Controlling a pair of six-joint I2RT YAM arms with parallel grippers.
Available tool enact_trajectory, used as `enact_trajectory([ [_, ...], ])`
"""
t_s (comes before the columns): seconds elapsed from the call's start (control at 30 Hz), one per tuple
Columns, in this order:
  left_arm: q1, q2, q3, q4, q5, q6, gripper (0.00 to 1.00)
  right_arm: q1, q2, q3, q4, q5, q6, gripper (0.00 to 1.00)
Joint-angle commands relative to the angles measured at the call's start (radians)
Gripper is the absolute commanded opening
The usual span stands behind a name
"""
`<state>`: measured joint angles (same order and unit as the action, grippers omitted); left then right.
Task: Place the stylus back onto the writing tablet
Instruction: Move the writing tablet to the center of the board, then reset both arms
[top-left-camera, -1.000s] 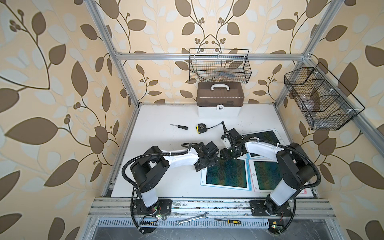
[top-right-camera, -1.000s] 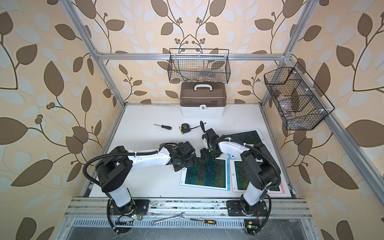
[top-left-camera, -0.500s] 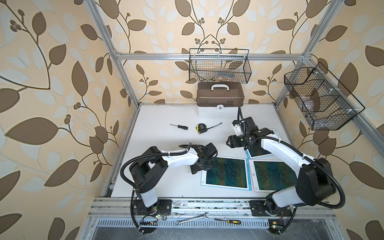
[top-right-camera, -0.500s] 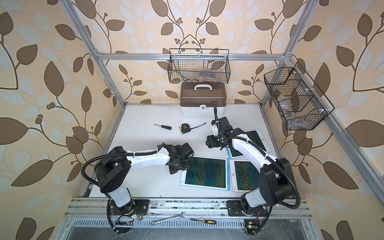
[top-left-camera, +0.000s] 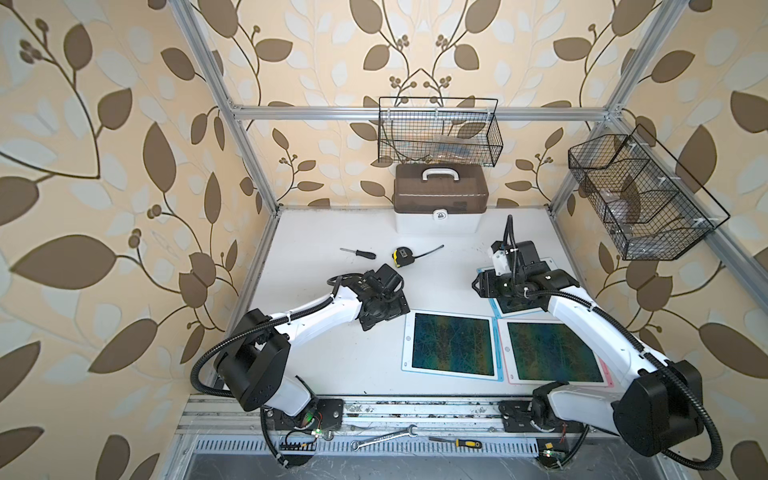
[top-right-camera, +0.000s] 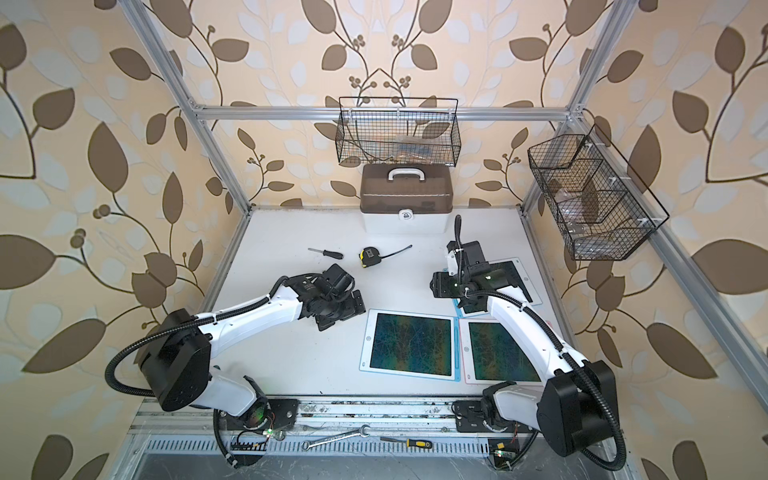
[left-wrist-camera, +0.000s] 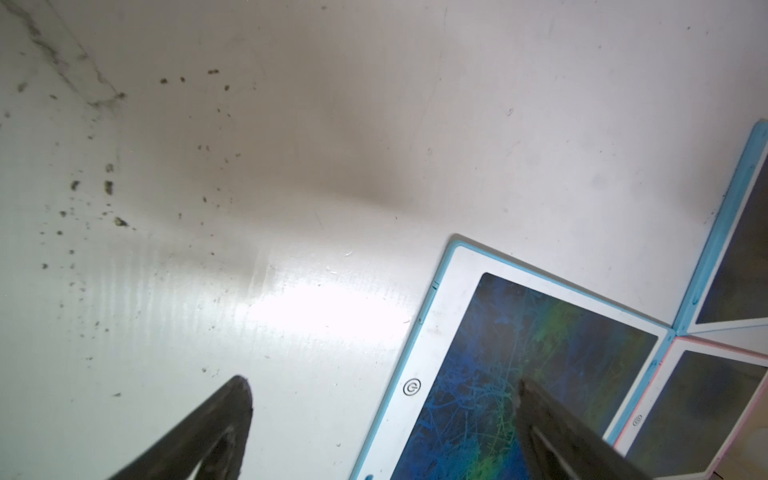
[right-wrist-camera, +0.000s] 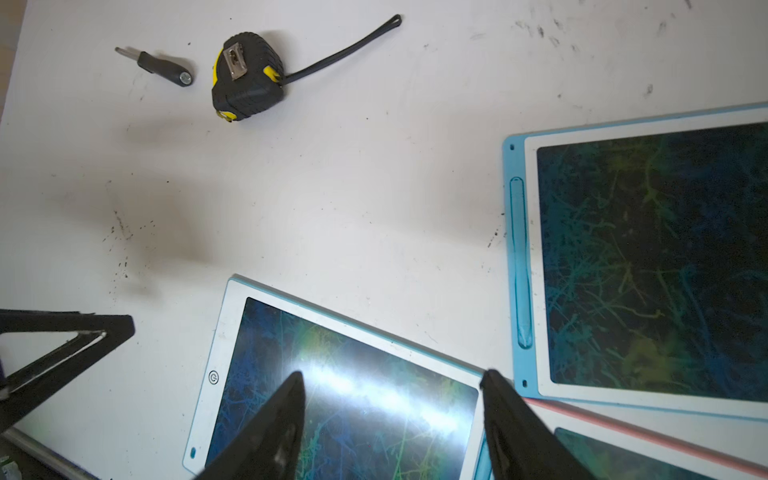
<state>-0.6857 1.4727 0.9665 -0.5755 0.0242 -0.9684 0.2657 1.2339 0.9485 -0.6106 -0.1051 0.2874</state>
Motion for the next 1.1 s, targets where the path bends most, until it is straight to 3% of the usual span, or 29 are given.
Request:
enact_trajectory([
  [0.0, 0.008, -0.06, -0.003, -0.044, 0.021, 0.055, 0.99, -0.009, -0.053, -0.047, 0.007, 0.041, 0.041, 0.68],
  [0.3, 0.056, -0.101, 0.003, -0.109, 0.016, 0.117, 0.99, -0.016, -0.188, -0.145, 0.07, 0.135, 0.143, 0.69],
  [0.7, 0.151, -0.353, -0.071, -0.184, -0.163, 0.197, 0.99, -0.06, -0.382, -0.266, 0.117, 0.248, 0.165, 0.74],
  [0.93, 0.187, -0.456, -0.098, -0.236, -0.442, 0.191, 0.99, -0.168, -0.428, -0.31, 0.207, 0.255, 0.161, 0.79],
  [0.97, 0.193, -0.462, -0.107, -0.234, -0.477, 0.198, 0.99, -0.19, -0.438, -0.314, 0.221, 0.255, 0.163, 0.82],
  [1.0, 0.196, -0.465, -0.111, -0.239, -0.51, 0.199, 0.99, -0.206, -0.447, -0.321, 0.234, 0.253, 0.162, 0.94],
  [1.03, 0.199, -0.47, -0.116, -0.248, -0.553, 0.196, 0.99, -0.228, -0.459, -0.332, 0.258, 0.245, 0.152, 1.0],
  [1.07, 0.203, -0.475, -0.122, -0.255, -0.596, 0.192, 0.99, -0.251, -0.47, -0.345, 0.282, 0.238, 0.141, 1.0],
])
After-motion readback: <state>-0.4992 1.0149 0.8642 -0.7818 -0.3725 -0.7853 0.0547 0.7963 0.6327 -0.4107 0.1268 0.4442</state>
